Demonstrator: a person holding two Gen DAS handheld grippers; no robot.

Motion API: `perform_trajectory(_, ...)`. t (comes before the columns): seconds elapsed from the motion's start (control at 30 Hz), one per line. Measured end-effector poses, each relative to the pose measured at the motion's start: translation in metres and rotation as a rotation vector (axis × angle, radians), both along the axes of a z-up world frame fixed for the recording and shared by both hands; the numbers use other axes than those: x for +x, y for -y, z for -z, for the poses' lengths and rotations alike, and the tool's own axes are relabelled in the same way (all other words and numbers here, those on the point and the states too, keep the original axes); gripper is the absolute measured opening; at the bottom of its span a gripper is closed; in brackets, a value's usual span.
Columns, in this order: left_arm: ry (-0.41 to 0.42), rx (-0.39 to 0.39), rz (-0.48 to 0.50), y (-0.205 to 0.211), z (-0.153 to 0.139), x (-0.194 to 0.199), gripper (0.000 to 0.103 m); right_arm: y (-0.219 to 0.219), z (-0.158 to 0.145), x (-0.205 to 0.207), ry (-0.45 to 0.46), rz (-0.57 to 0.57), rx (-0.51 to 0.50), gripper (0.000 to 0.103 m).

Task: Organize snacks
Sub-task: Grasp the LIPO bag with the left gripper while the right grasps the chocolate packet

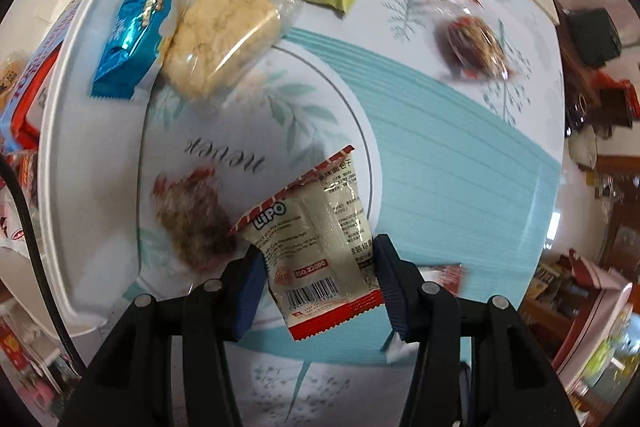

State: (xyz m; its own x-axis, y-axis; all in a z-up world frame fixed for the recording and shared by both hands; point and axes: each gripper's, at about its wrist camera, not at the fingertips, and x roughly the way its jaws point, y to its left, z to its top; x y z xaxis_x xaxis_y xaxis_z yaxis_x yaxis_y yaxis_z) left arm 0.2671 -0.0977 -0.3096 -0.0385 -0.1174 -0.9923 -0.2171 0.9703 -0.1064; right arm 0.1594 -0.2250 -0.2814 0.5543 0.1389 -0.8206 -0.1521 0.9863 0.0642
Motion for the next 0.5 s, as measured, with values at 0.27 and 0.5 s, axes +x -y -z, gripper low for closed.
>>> perform_trajectory(0.27,0.022,0.015,0.121,0.001,-0.021,-0.037,0.051,-0.006,0.002,-0.008,-0.012,0.047,-0.054,0.000)
perform_trajectory(0.5,0.048,-0.001,0.162,-0.008,-0.041,-0.059,0.051,0.005,0.011,0.000,-0.066,0.136,0.017,0.027)
